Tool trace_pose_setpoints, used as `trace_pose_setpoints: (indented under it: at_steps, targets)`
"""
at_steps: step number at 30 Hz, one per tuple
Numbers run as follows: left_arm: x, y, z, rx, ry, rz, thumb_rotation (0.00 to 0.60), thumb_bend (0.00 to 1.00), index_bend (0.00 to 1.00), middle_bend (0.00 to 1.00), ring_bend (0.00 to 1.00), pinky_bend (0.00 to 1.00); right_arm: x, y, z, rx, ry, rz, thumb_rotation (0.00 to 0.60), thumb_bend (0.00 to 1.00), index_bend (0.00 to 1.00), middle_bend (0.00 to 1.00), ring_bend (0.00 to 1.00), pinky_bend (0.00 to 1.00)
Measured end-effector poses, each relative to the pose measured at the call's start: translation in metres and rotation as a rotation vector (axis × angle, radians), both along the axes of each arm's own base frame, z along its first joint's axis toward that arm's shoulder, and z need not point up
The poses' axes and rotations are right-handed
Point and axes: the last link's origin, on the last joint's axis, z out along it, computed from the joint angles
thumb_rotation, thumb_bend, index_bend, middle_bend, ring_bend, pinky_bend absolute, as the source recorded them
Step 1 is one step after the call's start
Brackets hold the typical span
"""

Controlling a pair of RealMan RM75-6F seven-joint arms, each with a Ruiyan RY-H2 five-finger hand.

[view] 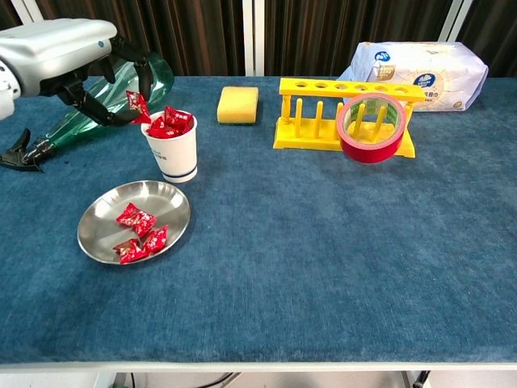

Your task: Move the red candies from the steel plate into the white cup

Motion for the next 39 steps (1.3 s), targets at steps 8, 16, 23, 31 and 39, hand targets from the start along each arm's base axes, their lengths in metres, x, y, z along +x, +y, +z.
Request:
trace_pose_setpoints:
  at_steps: [8,16,23,31,39]
  targets:
    - [0.003,0.012,-0.013,-0.003,-0.017,0.011,0.600,0.42,0.45,0.31,0.16,0.34,0.000,0.000,0.000,0.000,0.000,0.000,0.600,0.20,0.00,0.00,0.00,0.00]
    - [0.000,0.008,-0.012,-0.009,-0.033,0.013,0.600,0.24,0.21,0.30,0.17,0.34,0.000,0.000,-0.001,0.003,0.005,-0.001,0.600,0.20,0.00,0.00,0.00,0.00]
    - [-0.007,-0.002,-0.005,0.001,-0.045,0.005,0.600,0.24,0.24,0.29,0.17,0.35,0.001,0.001,0.000,-0.004,0.001,0.000,0.600,0.20,0.00,0.00,0.00,0.00]
    - [-0.025,-0.045,-0.004,-0.042,-0.043,-0.041,0.600,0.26,0.40,0.34,0.20,0.38,0.001,0.000,-0.003,0.009,0.009,-0.001,0.600,0.20,0.00,0.00,0.00,0.00]
    - [-0.041,-0.078,-0.033,-0.150,0.015,-0.041,0.600,0.29,0.40,0.35,0.21,0.40,0.002,0.002,-0.005,0.012,0.008,0.007,0.600,0.20,0.00,0.00,0.00,0.00]
